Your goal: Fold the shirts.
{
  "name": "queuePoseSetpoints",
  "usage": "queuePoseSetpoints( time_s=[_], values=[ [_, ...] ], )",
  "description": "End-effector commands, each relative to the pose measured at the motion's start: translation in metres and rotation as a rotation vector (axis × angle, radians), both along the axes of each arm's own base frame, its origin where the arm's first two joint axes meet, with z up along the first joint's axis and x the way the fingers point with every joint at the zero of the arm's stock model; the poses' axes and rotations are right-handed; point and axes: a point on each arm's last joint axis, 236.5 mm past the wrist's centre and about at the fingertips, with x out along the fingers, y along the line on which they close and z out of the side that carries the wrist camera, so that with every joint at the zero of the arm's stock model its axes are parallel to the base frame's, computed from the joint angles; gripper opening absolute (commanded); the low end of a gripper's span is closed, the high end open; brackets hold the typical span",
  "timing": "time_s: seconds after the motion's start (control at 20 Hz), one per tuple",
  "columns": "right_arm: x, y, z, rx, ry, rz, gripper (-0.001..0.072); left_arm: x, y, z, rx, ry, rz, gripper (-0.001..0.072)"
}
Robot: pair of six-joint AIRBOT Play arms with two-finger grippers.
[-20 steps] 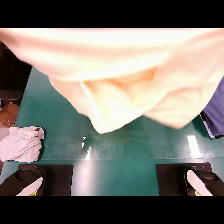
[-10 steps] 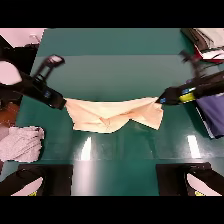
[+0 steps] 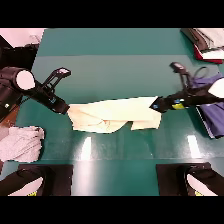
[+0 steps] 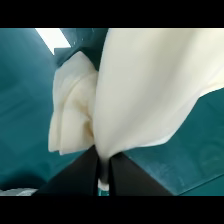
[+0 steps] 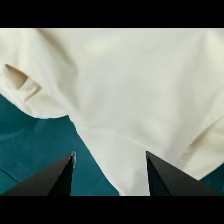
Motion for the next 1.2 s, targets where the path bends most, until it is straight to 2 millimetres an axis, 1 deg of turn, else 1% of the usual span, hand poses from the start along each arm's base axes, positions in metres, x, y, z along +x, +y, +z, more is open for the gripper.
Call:
queuePoseSetpoints(
  time_s=[0.0,0.05,0.1,0.2,0.25,0.3,0.35,0.5,0.6,0.7,0.8,0.85,0.9,0.95,1.0,1.05,1.1,1.15],
  values=[
    [-0.003,-0.035,0.016,0.013,-0.041,-0.127,0.0514,0.005,0.002,0.008,0.008,-0.019,-0.001,0.0033],
    [-0.011,-0.038,0.007,0.035,0.003,-0.147,0.0514,0.006,-0.003,0.009,-0.011,-0.025,-0.001,0.0033],
    [-0.021,-0.041,-0.008,0.046,0.054,-0.163,0.0513,0.007,-0.007,0.010,-0.028,-0.028,0.000,0.0033],
    [-0.041,-0.047,-0.042,0.038,0.145,-0.189,0.0513,0.006,-0.010,0.011,-0.045,-0.025,0.000,0.0033],
    [-0.052,-0.046,-0.059,0.048,0.199,-0.197,0.0512,0.006,-0.010,0.011,-0.045,-0.026,0.000,0.0033],
    [-0.061,-0.038,-0.070,0.081,0.243,-0.197,0.0513,0.006,-0.010,0.011,-0.045,-0.026,0.000,0.0033],
    [-0.066,-0.027,-0.078,0.124,0.266,-0.197,0.0512,0.006,-0.010,0.011,-0.045,-0.026,0.000,0.0033],
    [-0.065,-0.010,-0.094,0.148,0.240,-0.199,0.0513,0.006,-0.011,0.011,-0.046,-0.026,0.001,0.0034],
    [-0.055,-0.004,-0.095,0.139,0.183,-0.201,0.0511,0.006,-0.011,0.011,-0.045,-0.025,0.001,0.0034],
    [-0.041,-0.003,-0.093,0.138,0.127,-0.224,0.0500,0.006,-0.010,0.011,-0.046,-0.024,0.004,0.0033],
    [-0.040,-0.002,-0.100,0.134,0.145,-0.227,0.0440,0.006,-0.011,0.011,-0.047,-0.024,0.005,0.0033],
    [-0.042,-0.001,-0.106,0.133,0.175,-0.225,0.0438,0.006,-0.011,0.011,-0.047,-0.024,0.007,0.0033],
    [-0.043,0.000,-0.110,0.132,0.197,-0.225,0.0341,0.006,-0.010,0.011,-0.046,-0.023,0.007,0.0034],
    [-0.041,0.000,-0.112,0.124,0.196,-0.209,0.0112,0.005,-0.010,0.011,-0.046,-0.022,0.007,0.0034],
    [-0.036,0.000,-0.108,0.118,0.174,-0.193,0.0018,0.005,-0.010,0.011,-0.045,-0.020,0.007,0.0033],
    [-0.029,-0.001,-0.099,0.117,0.144,-0.190,0.0017,0.004,-0.010,0.010,-0.044,-0.017,0.006,0.0033],
    [-0.021,-0.002,-0.086,0.121,0.104,-0.189,0.0017,0.004,-0.008,0.011,-0.037,-0.014,0.005,0.0033],
    [-0.011,-0.006,-0.068,0.120,0.046,-0.193,0.0016,0.004,-0.006,0.014,-0.025,-0.017,0.004,0.0033]
  ],
)
